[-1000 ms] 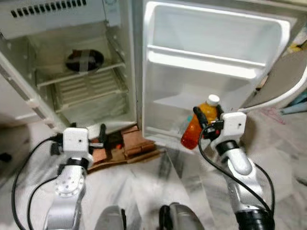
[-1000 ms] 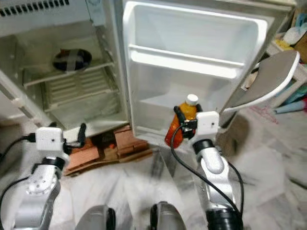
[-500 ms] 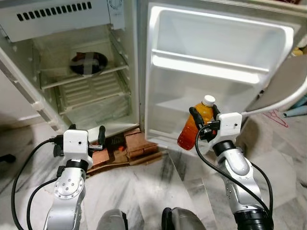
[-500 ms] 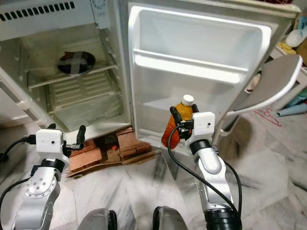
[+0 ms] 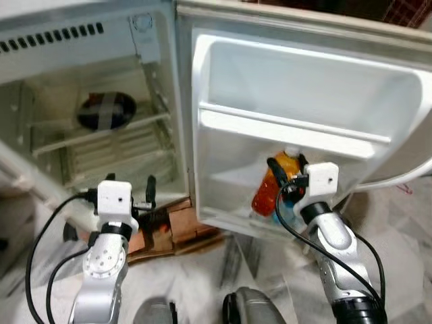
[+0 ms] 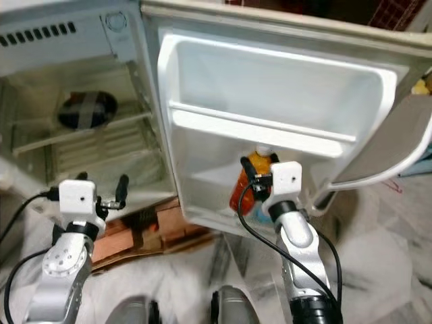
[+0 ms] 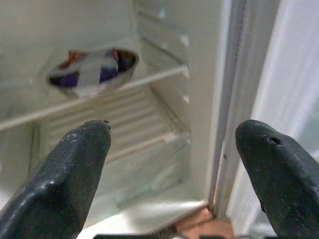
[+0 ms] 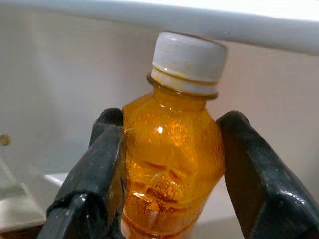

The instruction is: Restocking fridge

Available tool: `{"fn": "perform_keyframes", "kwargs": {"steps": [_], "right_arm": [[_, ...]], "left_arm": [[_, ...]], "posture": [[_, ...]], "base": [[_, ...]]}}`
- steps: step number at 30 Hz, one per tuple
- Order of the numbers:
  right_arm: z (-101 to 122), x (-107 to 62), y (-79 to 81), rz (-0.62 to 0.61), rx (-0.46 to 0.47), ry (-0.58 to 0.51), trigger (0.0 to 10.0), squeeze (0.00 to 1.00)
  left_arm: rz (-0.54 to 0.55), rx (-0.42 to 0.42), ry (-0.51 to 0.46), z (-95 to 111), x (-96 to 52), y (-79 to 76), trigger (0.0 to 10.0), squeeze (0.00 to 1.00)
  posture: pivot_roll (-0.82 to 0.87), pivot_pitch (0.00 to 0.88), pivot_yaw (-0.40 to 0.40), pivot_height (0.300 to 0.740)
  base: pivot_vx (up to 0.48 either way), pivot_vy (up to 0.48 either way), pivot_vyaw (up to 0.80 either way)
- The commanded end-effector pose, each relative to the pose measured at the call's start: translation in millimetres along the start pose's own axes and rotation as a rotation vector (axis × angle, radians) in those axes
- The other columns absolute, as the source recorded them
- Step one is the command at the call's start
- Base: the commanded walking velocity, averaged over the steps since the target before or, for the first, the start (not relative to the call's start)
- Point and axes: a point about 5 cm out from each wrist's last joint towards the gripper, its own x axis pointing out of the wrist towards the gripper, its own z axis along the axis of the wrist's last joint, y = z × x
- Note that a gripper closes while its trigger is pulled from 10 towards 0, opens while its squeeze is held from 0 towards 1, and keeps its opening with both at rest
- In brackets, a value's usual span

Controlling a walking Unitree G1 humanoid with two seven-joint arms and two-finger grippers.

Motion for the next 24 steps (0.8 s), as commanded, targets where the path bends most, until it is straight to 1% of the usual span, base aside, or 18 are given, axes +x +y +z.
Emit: {"fn": "perform_keyframes", "kwargs": {"steps": [1, 10, 18, 24], "right_arm": [[21.5, 8.1, 3.4, 0.007, 0.004, -0.102, 10.0, 0.00], [19.7, 8.8, 2.8, -0.002, 0.008, -0.093, 10.0, 0.00], [18.8, 10.1, 3.4, 0.001, 0.014, -0.089, 10.0, 0.00], [17.9, 11.1, 4.0, 0.004, 0.027, -0.083, 10.0, 0.00]], "left_arm": [[0.033, 0.018, 0.011, -3.0, -3.6, 9.4, 10.0, 0.00], [0.056, 0.022, 0.015, -2.9, -3.4, 12.2, 10.0, 0.00], [0.049, 0.037, 0.011, -2.4, -2.3, 11.0, 10.0, 0.00], [0.049, 0.031, 0.007, -2.3, -1.3, 10.4, 10.0, 0.00]], "posture": [[0.07, 0.150, -0.042, 0.740], [0.07, 0.148, -0.042, 0.740], [0.08, 0.145, -0.042, 0.740], [0.08, 0.142, -0.040, 0.740]], "base": [[0.000, 0.000, 0.00], [0.000, 0.000, 0.00], [0.000, 0.000, 0.00], [0.000, 0.000, 0.00]]}}
